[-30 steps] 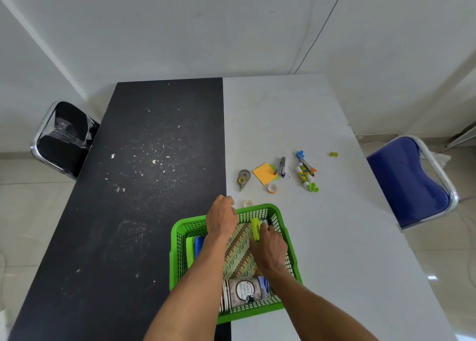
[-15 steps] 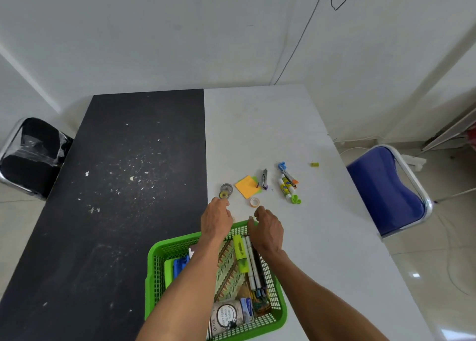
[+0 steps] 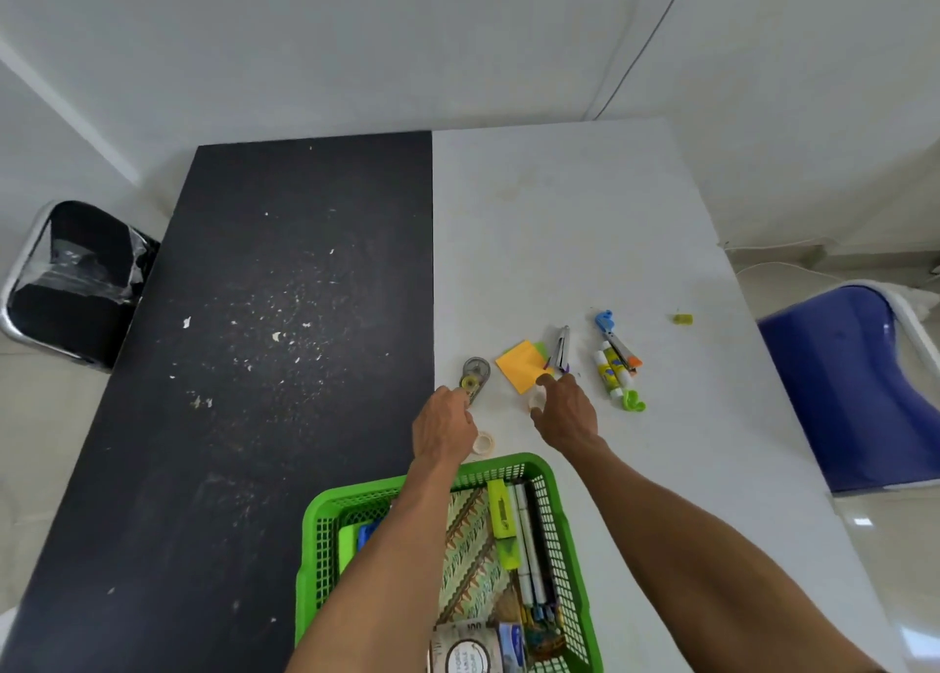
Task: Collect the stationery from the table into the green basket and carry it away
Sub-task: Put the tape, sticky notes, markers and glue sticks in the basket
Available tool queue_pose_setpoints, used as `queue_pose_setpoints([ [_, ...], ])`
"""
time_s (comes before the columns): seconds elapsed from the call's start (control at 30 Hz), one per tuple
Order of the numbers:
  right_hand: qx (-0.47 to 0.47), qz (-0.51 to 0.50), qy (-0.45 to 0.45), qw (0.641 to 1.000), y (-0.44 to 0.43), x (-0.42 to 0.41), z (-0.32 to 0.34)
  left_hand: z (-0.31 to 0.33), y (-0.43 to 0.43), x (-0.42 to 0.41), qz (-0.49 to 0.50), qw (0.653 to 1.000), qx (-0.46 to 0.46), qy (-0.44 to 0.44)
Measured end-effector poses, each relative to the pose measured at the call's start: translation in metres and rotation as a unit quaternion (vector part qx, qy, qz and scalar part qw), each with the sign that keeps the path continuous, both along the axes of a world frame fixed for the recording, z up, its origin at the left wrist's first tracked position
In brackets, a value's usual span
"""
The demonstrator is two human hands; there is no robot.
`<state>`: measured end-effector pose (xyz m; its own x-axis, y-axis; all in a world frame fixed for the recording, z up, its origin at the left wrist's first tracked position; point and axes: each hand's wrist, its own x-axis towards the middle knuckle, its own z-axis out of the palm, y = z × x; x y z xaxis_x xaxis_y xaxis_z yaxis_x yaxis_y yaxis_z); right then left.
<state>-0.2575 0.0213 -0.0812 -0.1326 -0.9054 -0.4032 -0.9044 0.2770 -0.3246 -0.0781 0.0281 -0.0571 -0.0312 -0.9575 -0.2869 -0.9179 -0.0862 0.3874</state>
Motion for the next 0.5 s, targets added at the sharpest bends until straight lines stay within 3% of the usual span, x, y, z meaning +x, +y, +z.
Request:
queue_pose_setpoints([
  [0.3, -0.012, 0.014, 0.008, 1.000, -0.006, 0.002, -0.018, -0.015, -0.005, 0.006, 0.012, 1.000, 0.010, 0.010],
  [0.5, -0.026, -0.030, -0.011, 0.999, 0.000, 0.003, -0.008, -0.005, -0.001, 0.004, 0.002, 1.000, 0.000, 0.015],
])
